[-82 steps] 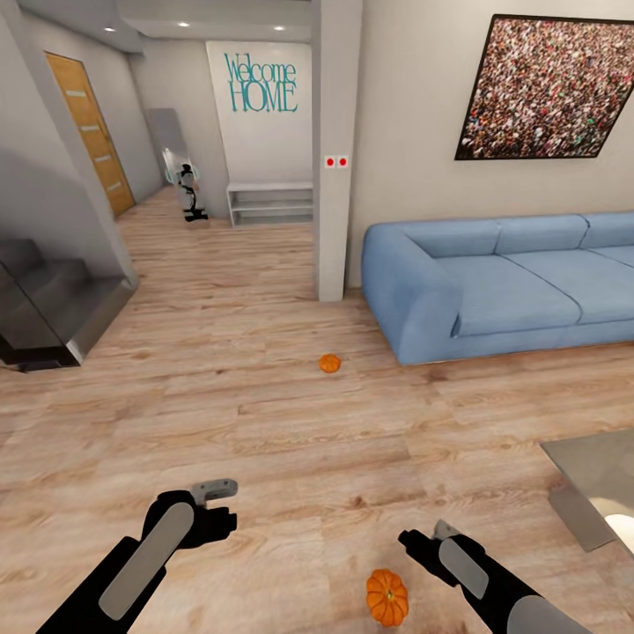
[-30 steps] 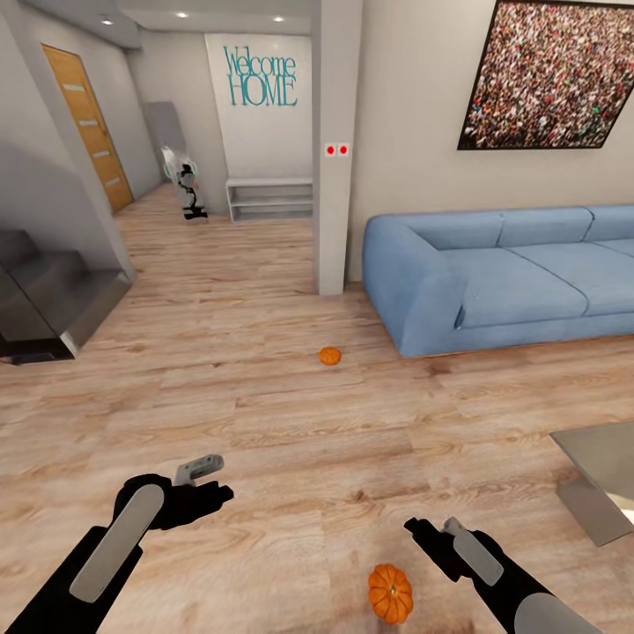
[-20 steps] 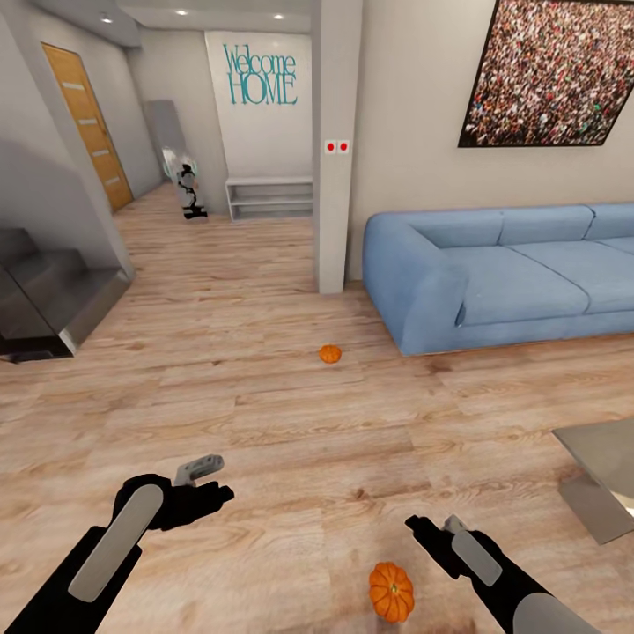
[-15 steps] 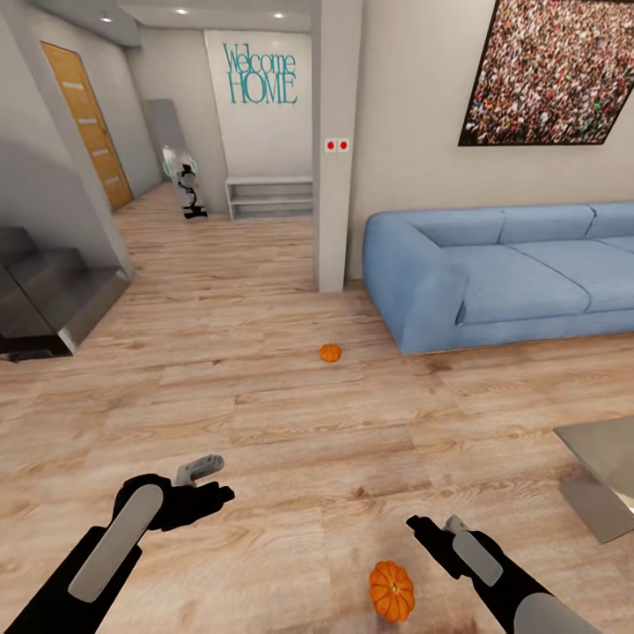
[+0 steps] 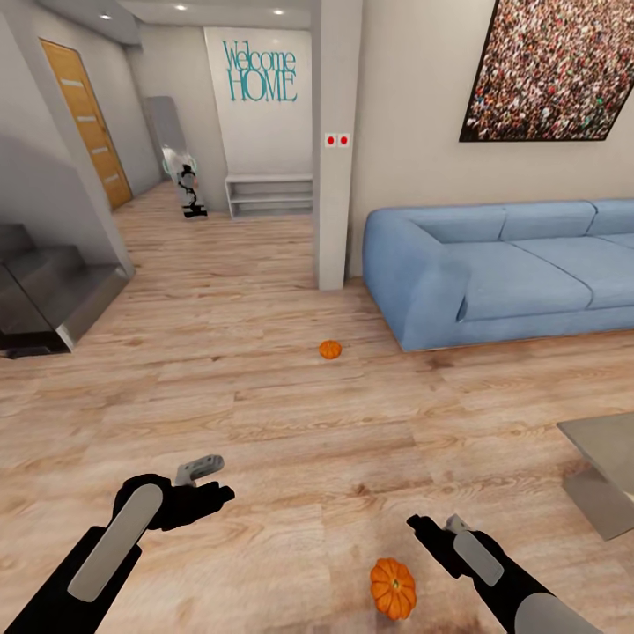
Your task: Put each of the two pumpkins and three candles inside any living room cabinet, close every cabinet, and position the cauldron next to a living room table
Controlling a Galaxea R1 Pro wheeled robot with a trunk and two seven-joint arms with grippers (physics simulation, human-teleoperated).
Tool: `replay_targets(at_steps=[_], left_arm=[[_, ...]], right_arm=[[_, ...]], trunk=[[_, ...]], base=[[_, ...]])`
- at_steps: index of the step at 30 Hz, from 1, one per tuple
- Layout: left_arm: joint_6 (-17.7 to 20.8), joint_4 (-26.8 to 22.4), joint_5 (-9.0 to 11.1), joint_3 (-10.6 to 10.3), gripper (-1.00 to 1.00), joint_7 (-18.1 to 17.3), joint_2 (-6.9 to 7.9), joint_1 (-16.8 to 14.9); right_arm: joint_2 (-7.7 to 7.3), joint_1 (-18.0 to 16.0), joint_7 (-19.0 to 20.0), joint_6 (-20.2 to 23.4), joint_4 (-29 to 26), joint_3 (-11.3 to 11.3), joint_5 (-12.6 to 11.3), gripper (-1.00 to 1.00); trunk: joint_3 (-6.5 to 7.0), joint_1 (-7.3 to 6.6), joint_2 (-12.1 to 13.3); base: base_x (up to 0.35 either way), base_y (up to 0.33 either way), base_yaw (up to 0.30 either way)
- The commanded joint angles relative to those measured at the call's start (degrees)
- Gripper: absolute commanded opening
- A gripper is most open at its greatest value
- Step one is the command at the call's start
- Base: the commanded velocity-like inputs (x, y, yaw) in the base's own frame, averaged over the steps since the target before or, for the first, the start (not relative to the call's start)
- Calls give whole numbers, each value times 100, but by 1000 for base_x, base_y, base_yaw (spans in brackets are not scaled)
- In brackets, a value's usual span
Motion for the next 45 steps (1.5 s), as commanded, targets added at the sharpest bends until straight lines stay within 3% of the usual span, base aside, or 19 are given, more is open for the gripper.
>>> replay_targets(at_steps=[1,8,10,12,16,33,45], left_arm=[[0,-7,59,-9,100,60,5,-6],[30,-17,339,14,100,60,60,-2],[113,-24,484,50,100,60,142,0],[223,-27,756,85,100,60,202,1],[276,-30,966,111,100,60,228,1],[290,-26,1034,113,100,60,229,2],[290,-26,1034,111,100,60,231,2]], right_arm=[[-9,-2,-38,12,-15,39,-50,100],[-2,-2,-4,15,-33,42,-46,100],[-3,-2,71,23,-35,40,-49,100],[-4,-2,262,57,-34,41,-55,100],[-11,-2,410,81,-27,40,-57,100],[-10,-2,386,39,47,34,-68,100],[-5,-2,368,-37,554,26,-77,100]], trunk=[[-23,22,-44],[-149,176,-325],[-185,220,-405],[-221,264,-485],[-293,352,-646],[-598,725,-1327],[-813,989,-1809]], base=[[0,0,0],[0,0,0],[0,0,0],[0,0,0],[0,0,0],[0,0,0],[0,0,0]])
